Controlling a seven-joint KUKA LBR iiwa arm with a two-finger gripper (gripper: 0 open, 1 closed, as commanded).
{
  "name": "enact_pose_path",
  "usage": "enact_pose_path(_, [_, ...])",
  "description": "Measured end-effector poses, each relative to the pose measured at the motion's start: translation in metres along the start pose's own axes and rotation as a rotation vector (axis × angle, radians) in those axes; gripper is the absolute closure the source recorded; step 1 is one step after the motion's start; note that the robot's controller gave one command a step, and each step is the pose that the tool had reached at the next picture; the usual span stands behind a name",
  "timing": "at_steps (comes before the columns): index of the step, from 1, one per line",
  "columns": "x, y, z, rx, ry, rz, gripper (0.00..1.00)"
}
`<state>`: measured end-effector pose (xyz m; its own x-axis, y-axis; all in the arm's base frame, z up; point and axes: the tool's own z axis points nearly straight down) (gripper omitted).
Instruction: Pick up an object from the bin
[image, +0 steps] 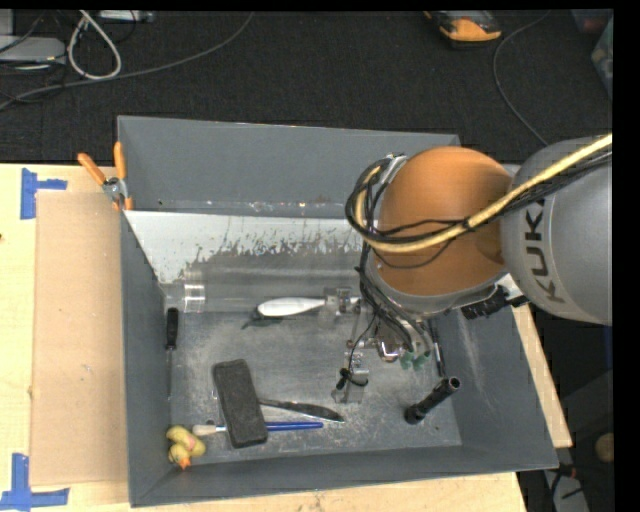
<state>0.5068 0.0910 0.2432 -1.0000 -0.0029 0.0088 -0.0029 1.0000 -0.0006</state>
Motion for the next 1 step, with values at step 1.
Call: enact_pose_path(1, [-0.0014,-0.0007,-0.0033,-0.001,-0.007,0.004,0.0])
